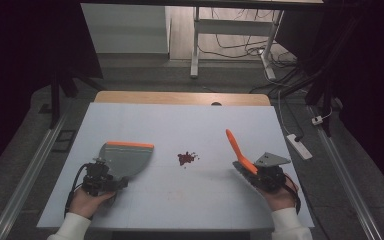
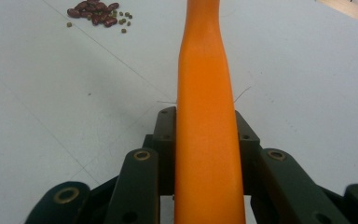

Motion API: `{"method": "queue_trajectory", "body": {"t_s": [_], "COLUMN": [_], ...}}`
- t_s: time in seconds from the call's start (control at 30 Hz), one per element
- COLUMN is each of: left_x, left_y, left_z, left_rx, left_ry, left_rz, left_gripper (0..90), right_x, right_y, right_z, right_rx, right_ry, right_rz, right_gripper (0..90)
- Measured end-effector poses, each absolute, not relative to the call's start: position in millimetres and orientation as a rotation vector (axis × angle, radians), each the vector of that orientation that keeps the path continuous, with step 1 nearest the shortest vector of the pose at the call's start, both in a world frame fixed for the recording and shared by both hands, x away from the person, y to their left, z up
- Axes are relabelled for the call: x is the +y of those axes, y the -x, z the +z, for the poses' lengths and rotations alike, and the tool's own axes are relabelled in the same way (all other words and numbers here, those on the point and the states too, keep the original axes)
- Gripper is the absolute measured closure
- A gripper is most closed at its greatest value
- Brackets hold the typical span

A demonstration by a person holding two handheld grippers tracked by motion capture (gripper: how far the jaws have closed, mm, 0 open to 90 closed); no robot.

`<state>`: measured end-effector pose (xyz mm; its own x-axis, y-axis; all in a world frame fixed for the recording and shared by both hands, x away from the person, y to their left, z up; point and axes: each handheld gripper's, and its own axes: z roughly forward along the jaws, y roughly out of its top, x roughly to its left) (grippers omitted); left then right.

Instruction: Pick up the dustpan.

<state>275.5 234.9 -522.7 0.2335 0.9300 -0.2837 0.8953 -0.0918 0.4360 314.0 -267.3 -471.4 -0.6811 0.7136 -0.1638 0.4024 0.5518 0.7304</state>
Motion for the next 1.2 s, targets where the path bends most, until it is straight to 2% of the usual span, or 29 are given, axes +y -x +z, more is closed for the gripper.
{"method": "queue_trajectory", "body": {"t_s": [0.23,0.53,1.2], "left_x": [236.3,236.0,242.8], "left_y": [-276.3,-275.8,-273.3], "left_z": [-523.8,-521.9,-518.3], "left_rx": [1.673,1.661,1.657], "left_ry": [-1.973,-1.951,-1.908], "left_rz": [0.083,0.054,0.107], "left_gripper": [36.9,56.9,61.3], "right_x": [-266.8,-267.7,-267.8], "right_y": [-314.2,-313.9,-313.1], "right_z": [-471.8,-471.4,-470.1], "right_rx": [2.347,2.341,2.325], "right_ry": [-0.898,-0.902,-0.899], "right_rz": [0.937,0.937,0.942], "right_gripper": [70.4,70.4,70.4]}}
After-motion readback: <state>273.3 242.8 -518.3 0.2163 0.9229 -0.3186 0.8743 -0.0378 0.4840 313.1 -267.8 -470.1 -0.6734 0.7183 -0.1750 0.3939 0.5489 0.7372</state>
